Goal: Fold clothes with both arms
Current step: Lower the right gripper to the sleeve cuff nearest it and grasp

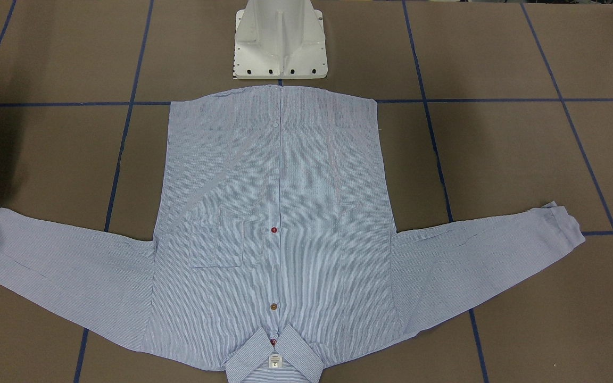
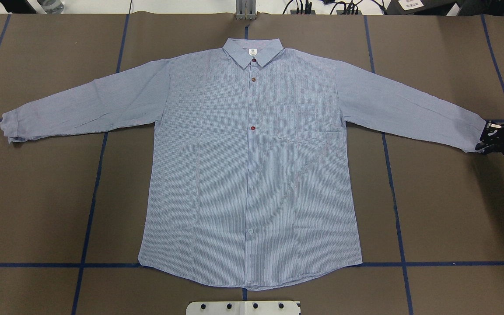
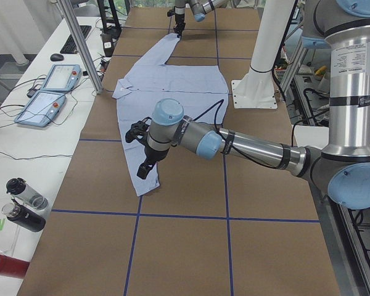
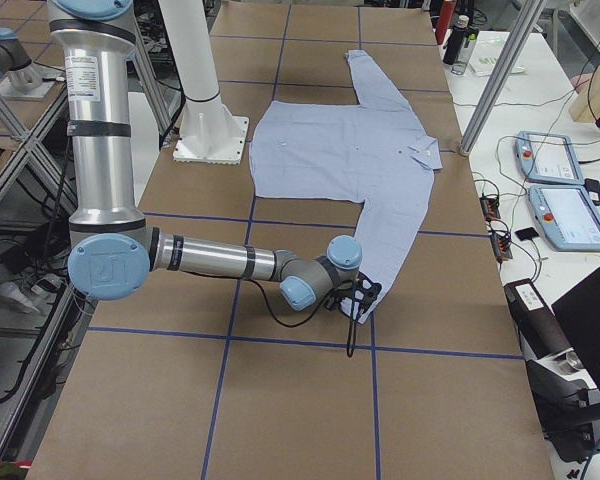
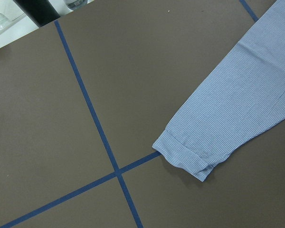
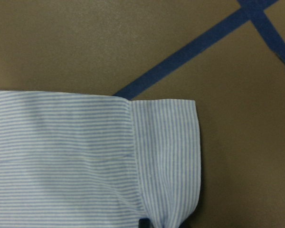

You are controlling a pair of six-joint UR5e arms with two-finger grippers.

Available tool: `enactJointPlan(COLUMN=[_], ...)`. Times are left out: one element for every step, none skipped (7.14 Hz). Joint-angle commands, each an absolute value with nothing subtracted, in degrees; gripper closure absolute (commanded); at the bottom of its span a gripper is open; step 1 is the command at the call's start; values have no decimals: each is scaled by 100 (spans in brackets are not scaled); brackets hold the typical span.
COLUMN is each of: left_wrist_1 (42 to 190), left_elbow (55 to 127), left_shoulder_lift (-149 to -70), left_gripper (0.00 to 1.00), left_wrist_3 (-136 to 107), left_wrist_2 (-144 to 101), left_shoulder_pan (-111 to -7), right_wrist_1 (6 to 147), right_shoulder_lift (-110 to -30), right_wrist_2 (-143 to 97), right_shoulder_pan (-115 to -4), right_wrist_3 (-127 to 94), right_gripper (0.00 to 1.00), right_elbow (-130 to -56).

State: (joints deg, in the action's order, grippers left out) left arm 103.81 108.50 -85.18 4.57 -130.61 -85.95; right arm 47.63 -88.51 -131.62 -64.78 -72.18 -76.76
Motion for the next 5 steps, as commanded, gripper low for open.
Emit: enactJointPlan(left_wrist_1=[10380,10380,10380,10389,10380], left_elbow=[10899,10907,10907,10959,11003], left_shoulder_lift=[-8481,-8481,-8473,-8386,-8350], left_gripper=[0,0,0,0,0], left_wrist_3=[457,457,457,466,466], left_wrist_2=[-13061,-13061,-13069,-13069,-13069], left_shoulder_pan=[-8596,-8587,-8596,-8596,-8596], right_wrist_1=[4764,4851,4860,4913,5444], right_shoulder_lift=[-8719,-8623,-8387,-7950,-7284], right_wrist_2=[-13314,-13359,-13325,-13298,-13246], right_shoulder_pan=[-6495,-6521,-6513,-6365,-6189], right_wrist_3=[-7242,-7251,-7260,-7260,-7312], right_gripper=[100,100,100,100,100], right_elbow=[-7821,-8179,-8365,-8367,-8367])
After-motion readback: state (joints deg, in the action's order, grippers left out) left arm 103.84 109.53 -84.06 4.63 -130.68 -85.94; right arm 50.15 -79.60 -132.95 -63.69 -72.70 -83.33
